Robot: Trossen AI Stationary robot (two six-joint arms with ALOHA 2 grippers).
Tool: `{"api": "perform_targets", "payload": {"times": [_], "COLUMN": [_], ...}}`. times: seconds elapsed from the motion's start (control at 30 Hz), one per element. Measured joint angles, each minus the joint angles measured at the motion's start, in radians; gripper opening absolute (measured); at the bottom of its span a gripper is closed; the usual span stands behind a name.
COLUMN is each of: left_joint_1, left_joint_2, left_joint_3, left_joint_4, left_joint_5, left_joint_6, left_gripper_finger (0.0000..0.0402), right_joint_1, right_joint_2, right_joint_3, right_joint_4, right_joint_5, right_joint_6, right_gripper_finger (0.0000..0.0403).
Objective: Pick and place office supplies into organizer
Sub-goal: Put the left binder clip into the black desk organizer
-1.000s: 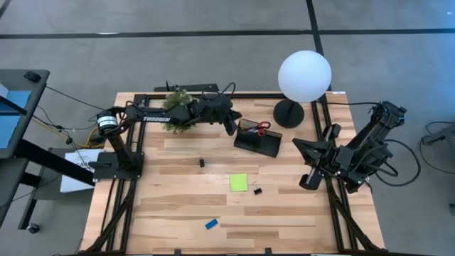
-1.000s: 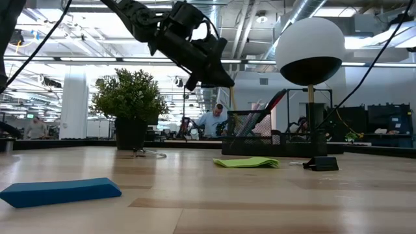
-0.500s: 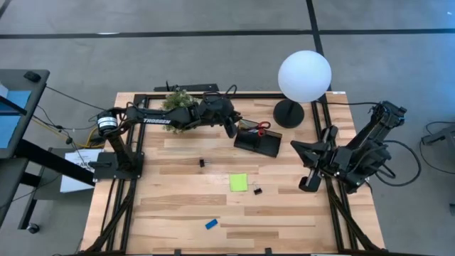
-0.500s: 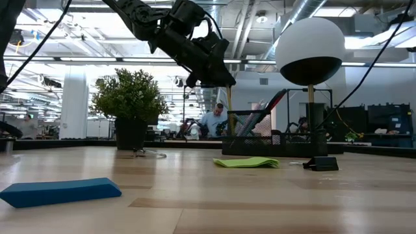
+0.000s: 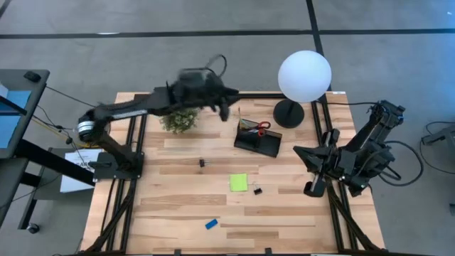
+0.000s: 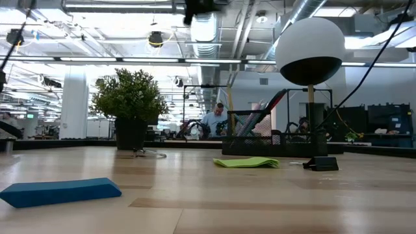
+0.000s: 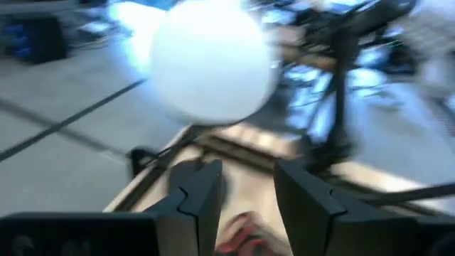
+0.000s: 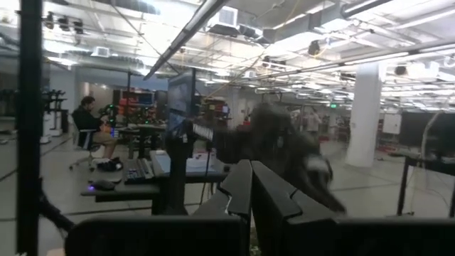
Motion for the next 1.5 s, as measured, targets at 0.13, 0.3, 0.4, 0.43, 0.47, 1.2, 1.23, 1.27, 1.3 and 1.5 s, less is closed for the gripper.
{"api": "perform_targets", "payload": {"times": [0.13,0.3,0.4,0.43,0.47,1.2,1.23,1.27,1.3,1.5], "left_joint_1": [-0.035,-0.142,-0.245,-0.287,-0.331,-0.645,-0.636,-0.627,-0.618,-0.592], "left_joint_2": [-0.099,-0.209,-0.256,-0.268,-0.278,-0.199,-0.204,-0.212,-0.221,-0.247], "left_joint_3": [0.118,0.157,0.157,0.157,0.156,0.089,0.089,0.089,0.089,0.090], "left_joint_4": [-0.222,-0.495,-0.661,-0.719,-0.775,-1.025,-1.025,-1.024,-1.023,-1.083], "left_joint_5": [0.092,0.096,0.040,0.002,-0.046,-0.456,-0.455,-0.455,-0.455,-0.441], "left_joint_6": [-0.008,-0.052,-0.183,-0.240,-0.293,-0.650,-0.649,-0.644,-0.634,-0.479], "left_gripper_finger": [0.0116,0.0114,0.0114,0.0114,0.0114,0.0114,0.0114,0.0114,0.0114,0.0114], "right_joint_1": [0.041,0.069,0.074,0.077,0.080,0.156,0.150,0.143,0.136,0.081], "right_joint_2": [0.000,0.000,0.000,0.000,0.000,0.001,0.001,0.001,0.000,-0.003], "right_joint_3": [0.000,0.000,0.000,0.000,0.000,0.048,0.076,0.105,0.136,0.233], "right_joint_4": [0.000,0.000,0.000,-0.001,-0.001,-0.314,-0.314,-0.313,-0.312,-0.312], "right_joint_5": [0.002,0.020,0.050,0.059,0.068,0.366,0.366,0.366,0.367,0.416], "right_joint_6": [-0.053,-0.106,-0.105,-0.099,-0.084,0.226,0.164,0.107,0.054,0.002], "right_gripper_finger": [0.0000,0.0000,0.0000,0.0000,0.0000,0.0025,0.0034,0.0043,0.0053,0.0108]}}
